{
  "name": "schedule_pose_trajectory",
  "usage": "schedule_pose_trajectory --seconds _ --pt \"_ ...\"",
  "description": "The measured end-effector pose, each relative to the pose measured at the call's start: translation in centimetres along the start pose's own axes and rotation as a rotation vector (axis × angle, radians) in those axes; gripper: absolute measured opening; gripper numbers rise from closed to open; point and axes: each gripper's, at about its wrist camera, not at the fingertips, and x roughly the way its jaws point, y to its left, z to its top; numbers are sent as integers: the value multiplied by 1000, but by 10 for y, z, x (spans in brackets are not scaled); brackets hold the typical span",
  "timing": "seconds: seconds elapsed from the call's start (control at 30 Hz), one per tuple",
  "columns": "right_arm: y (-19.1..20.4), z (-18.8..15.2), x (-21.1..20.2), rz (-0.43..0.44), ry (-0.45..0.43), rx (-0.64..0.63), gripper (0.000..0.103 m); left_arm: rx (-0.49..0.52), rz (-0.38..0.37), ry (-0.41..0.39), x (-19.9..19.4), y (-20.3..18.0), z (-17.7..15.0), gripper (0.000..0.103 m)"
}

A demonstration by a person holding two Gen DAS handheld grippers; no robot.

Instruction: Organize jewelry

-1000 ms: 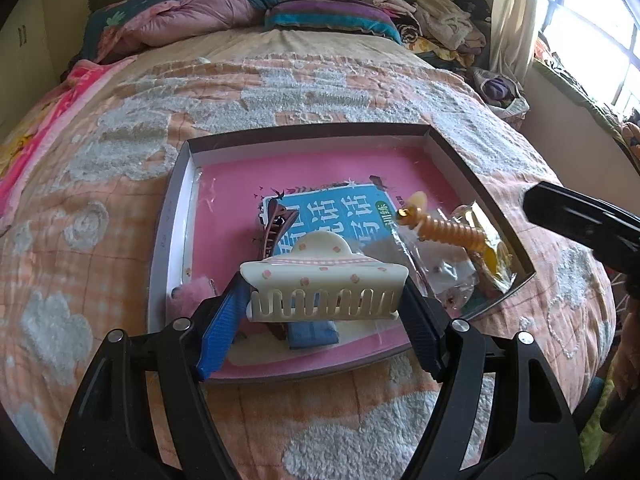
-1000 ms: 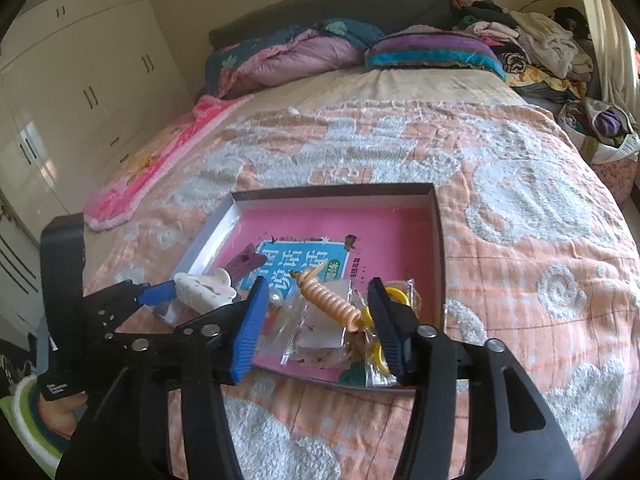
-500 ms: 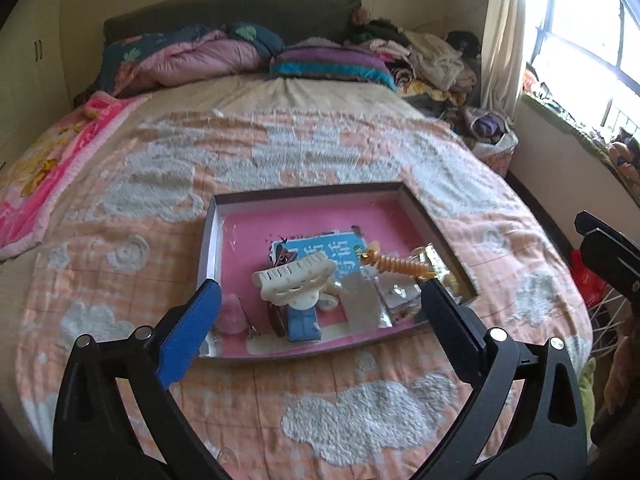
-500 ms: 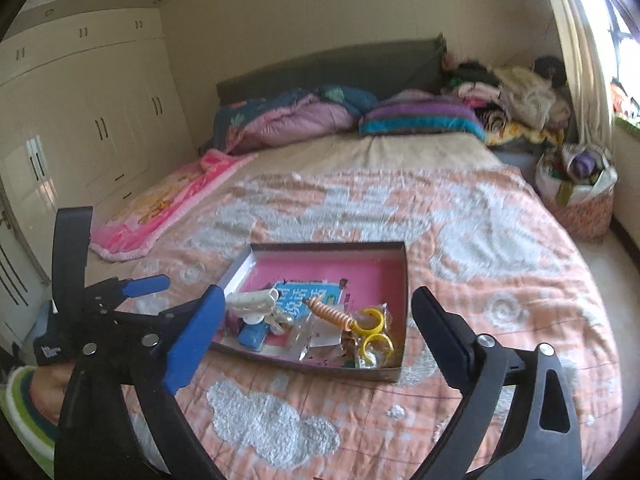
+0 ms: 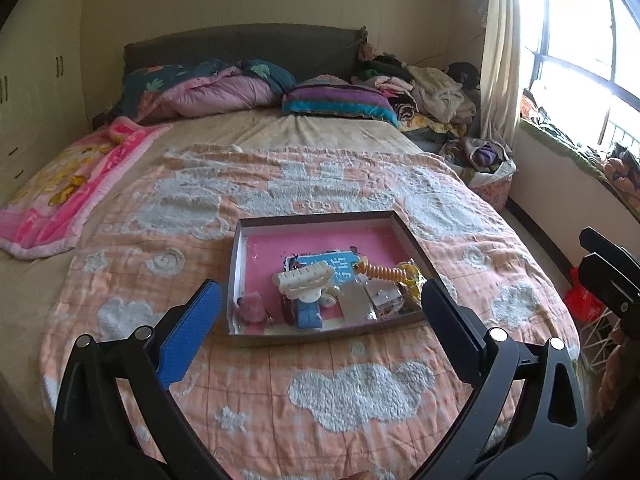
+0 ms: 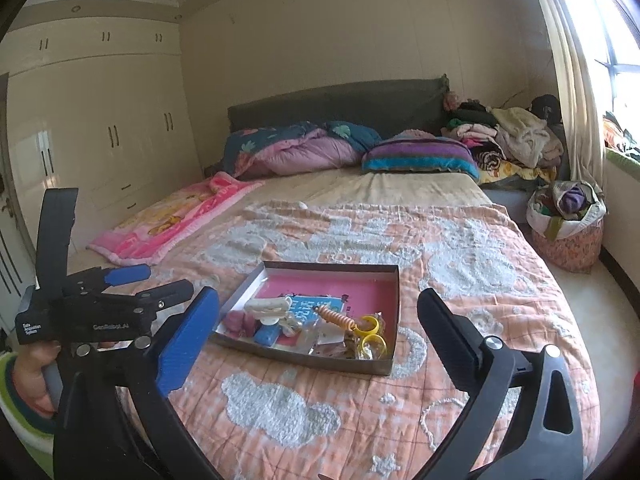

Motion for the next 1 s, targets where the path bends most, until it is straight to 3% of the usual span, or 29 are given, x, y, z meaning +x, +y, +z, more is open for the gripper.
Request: schedule_pose_trajectory --seconds 0.5,0.63,1.0 --pt "20 -42 -31 9 -4 -16 99 -49 19 30 -21 10 -56 94" --pt "26 -59 -30 -32 10 -57 99 -49 35 37 -19 8 -72 94" --pt "17 -104 -6 -88 140 29 99 -24 45 118 0 8 -110 94"
